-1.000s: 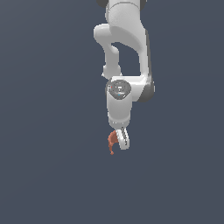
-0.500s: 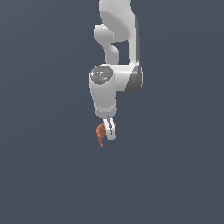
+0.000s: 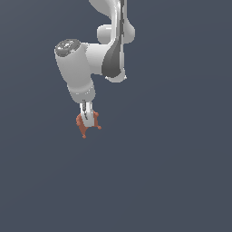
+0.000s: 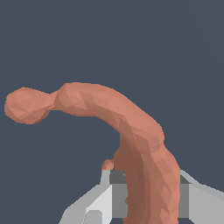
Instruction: Pick up the object and move it to a goal position.
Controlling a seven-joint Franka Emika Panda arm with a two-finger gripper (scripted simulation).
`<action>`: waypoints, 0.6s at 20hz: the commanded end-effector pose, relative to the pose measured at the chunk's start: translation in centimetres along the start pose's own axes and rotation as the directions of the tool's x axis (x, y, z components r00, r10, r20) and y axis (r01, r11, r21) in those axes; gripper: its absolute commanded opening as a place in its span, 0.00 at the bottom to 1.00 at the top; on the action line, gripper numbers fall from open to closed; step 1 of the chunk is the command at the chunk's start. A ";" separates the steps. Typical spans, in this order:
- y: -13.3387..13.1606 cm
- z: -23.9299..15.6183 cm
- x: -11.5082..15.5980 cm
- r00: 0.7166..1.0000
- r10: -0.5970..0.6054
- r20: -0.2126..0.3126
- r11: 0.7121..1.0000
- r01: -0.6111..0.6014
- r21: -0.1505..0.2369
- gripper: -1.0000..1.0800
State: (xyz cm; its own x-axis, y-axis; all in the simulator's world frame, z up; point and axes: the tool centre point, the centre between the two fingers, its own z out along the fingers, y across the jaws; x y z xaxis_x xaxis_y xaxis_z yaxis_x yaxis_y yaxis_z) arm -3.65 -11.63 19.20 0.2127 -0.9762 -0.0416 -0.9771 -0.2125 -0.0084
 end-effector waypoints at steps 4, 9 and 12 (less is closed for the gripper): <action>2.9 -3.1 4.0 1.000 -0.001 -0.001 1.000 0.001 -0.001 0.00; 4.3 -4.8 6.1 1.000 -0.001 -0.002 1.000 0.001 -0.001 0.00; 4.5 -5.0 6.5 1.000 -0.001 -0.002 1.000 0.001 -0.001 0.00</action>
State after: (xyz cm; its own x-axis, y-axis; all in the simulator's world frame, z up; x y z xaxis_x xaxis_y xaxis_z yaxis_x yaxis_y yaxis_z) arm -6.60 -18.95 23.81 0.2117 -0.9765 -0.0390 -0.9773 -0.2116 -0.0084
